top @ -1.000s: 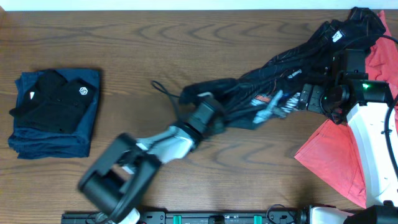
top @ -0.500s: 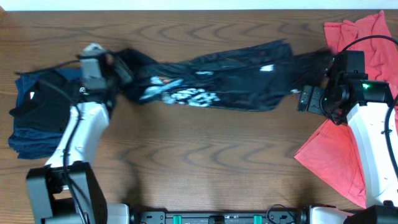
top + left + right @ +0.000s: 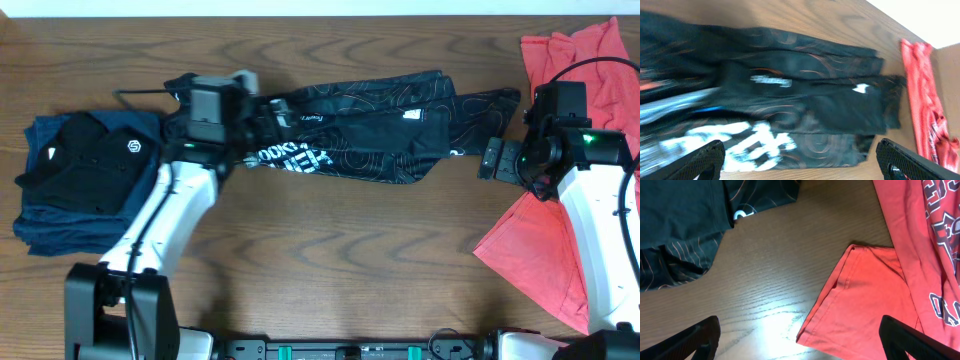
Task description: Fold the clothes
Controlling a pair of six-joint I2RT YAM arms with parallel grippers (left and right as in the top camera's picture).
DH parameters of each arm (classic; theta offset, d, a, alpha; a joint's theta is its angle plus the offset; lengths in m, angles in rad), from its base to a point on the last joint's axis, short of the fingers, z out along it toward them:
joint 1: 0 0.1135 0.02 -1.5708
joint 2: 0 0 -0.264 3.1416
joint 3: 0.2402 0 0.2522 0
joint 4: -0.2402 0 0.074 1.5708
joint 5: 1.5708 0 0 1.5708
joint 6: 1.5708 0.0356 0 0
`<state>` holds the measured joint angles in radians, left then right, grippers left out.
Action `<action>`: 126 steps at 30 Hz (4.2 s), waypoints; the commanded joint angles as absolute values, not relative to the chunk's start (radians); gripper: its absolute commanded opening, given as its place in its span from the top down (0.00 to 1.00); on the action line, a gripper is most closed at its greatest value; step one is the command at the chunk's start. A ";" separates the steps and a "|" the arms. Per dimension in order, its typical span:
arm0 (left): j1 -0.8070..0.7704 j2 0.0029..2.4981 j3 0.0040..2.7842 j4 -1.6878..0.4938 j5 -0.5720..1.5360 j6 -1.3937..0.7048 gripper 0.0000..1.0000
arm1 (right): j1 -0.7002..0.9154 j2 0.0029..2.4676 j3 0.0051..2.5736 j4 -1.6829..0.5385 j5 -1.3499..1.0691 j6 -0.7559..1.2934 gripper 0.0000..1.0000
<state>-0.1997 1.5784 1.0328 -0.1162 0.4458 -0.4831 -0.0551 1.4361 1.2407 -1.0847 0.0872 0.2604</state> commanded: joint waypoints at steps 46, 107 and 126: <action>-0.443 2.093 1.046 0.583 0.097 -1.248 0.44 | -0.065 1.414 1.245 -1.120 0.040 0.246 0.01; -0.312 1.674 1.079 -0.599 0.478 -0.390 0.94 | -0.065 1.414 1.245 -1.122 0.018 0.247 0.01; -0.305 1.485 1.058 -1.233 -0.262 -0.677 0.94 | -0.065 1.503 1.245 -1.057 0.019 0.279 0.01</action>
